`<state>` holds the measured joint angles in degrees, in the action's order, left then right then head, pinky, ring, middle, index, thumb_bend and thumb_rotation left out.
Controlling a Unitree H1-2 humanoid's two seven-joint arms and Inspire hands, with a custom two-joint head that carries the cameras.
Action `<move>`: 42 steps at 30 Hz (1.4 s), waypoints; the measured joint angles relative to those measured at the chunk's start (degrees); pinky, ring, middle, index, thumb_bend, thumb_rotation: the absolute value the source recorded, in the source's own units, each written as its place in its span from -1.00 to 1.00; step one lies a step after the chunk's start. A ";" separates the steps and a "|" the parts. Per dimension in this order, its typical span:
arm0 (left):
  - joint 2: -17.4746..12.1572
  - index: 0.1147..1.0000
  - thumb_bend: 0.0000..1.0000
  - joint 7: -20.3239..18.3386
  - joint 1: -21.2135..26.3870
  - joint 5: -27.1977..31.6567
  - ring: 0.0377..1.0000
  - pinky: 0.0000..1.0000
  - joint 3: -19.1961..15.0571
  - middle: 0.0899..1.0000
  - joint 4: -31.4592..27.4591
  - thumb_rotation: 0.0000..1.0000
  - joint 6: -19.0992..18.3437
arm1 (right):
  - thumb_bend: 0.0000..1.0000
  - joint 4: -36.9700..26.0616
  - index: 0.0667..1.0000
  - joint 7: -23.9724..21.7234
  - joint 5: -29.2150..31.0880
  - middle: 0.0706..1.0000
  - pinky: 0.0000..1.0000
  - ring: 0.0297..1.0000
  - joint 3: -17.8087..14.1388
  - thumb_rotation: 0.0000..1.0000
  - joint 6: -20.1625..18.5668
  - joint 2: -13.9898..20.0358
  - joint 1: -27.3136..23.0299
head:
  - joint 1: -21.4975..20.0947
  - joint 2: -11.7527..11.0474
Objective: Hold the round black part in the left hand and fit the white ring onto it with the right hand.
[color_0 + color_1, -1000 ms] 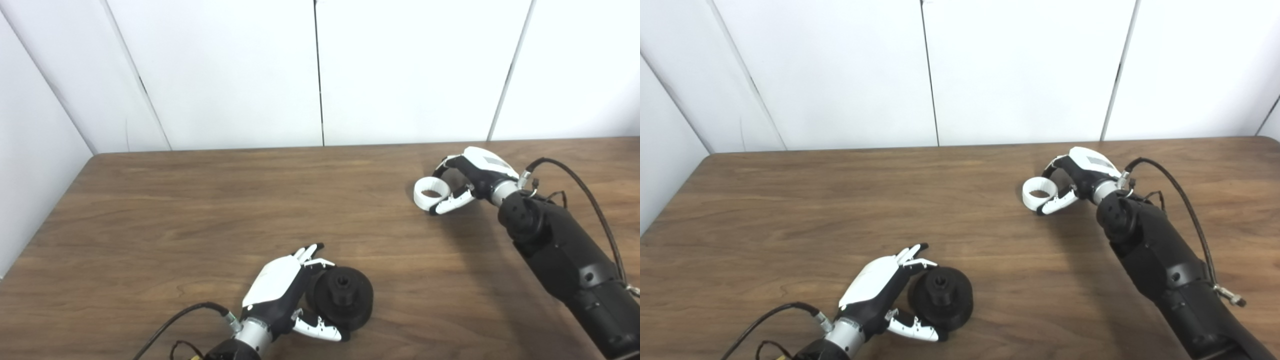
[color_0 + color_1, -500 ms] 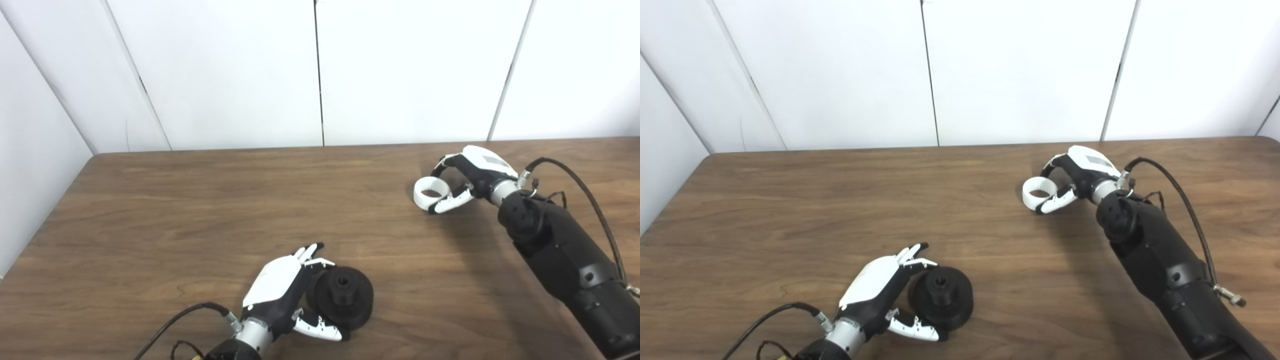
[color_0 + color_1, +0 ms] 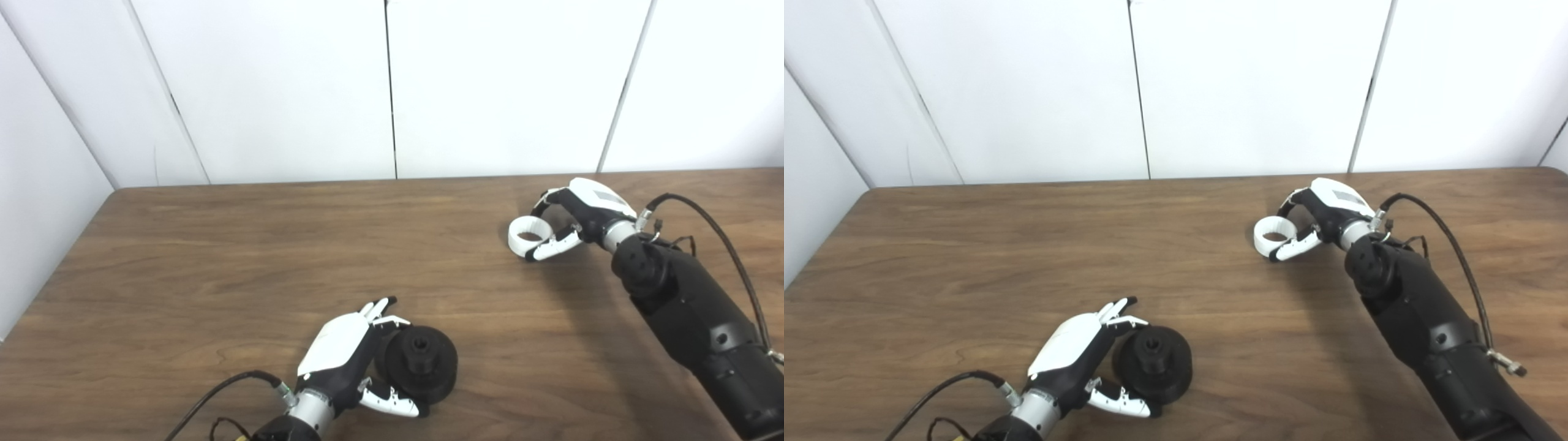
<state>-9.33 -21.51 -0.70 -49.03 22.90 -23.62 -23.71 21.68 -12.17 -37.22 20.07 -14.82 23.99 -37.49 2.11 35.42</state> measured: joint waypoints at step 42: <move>0.20 0.38 0.77 0.68 -0.09 -0.07 1.00 0.91 0.15 1.00 0.31 -0.58 0.08 | 0.53 -12.66 0.19 -3.42 1.04 0.71 0.53 0.82 -2.98 -0.43 -0.50 0.61 1.80 | -0.53 0.70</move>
<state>-9.12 -20.83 -0.79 -49.11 23.06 -23.31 -23.63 9.01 -15.60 -36.18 17.09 -15.31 24.60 -35.69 1.58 36.12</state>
